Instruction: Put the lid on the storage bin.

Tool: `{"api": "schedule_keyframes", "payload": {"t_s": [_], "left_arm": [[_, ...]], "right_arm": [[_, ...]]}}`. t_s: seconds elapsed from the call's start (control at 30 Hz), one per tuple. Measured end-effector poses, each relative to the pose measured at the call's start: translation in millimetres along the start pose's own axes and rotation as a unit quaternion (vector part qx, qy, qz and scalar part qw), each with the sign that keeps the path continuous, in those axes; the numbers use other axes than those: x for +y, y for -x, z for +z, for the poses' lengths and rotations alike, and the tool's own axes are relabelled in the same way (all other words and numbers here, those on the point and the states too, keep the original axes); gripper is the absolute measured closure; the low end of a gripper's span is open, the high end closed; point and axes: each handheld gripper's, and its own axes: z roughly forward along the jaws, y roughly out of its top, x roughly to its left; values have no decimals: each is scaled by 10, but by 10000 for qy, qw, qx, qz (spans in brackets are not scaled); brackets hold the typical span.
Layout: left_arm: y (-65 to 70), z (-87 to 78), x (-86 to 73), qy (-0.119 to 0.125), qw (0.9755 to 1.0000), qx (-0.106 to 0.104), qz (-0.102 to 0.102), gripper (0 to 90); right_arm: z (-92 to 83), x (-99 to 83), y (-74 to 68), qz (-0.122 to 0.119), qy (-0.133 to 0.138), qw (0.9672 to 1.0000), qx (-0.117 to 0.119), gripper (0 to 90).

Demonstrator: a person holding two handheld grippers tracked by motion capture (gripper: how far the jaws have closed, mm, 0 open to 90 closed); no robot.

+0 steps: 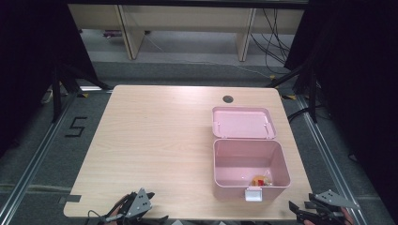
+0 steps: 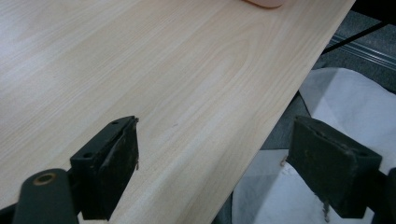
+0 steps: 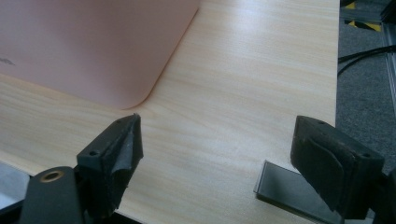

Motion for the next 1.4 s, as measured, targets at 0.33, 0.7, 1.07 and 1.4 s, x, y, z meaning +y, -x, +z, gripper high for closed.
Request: {"api": "schedule_keyframes", "payload": {"t_s": [0.33,0.7,1.07,1.4], "left_arm": [[16,17,18,186,9994,-73,-277,156],[-35,62,190,371,9984,-128,-400,156],[-146,154,533,582,9975,-225,-329,179],[-243,258,901,740,9956,-409,-401,274]], "right_arm": [[1,-11,11,30,-49,10000,-74,186],[12,-6,13,43,-69,10000,-29,191],[15,-14,9,135,-81,9999,27,199],[12,-17,30,-12,-50,10000,-27,199]]}}
